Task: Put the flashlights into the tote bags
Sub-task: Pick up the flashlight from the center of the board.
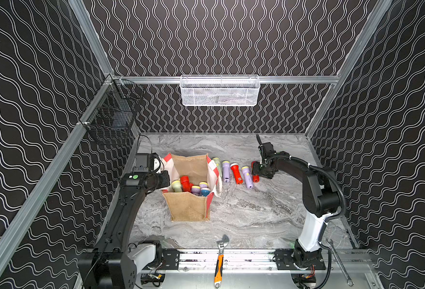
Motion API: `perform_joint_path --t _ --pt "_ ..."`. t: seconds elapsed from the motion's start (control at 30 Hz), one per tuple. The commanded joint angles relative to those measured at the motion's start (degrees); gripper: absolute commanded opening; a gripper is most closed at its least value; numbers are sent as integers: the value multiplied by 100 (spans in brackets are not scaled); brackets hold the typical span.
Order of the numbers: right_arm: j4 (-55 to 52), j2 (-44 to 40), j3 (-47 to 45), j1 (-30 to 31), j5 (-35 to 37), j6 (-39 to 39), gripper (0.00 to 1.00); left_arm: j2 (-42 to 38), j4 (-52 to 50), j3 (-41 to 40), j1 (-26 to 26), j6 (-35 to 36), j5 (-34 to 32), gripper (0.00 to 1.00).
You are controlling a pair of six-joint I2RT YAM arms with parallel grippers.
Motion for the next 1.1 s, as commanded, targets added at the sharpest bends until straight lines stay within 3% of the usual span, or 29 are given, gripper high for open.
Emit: perform_joint_path --t 0.0,0.27,0.57,0.8,1.07 --pt "-115 95 101 28 172 -49 64 31 49 36 14 138 -33 27" --pt "-142 347 184 90 372 -73 57 29 47 37 10 141 -21 27" --pt "-312 404 330 197 616 -144 30 -46 52 10 19 132 -31 27" --pt "-421 -333 233 194 694 -170 23 -74 50 10 19 106 -41 27" --pt "-518 -1454 479 391 278 -165 22 -90 91 27 23 70 28 27"
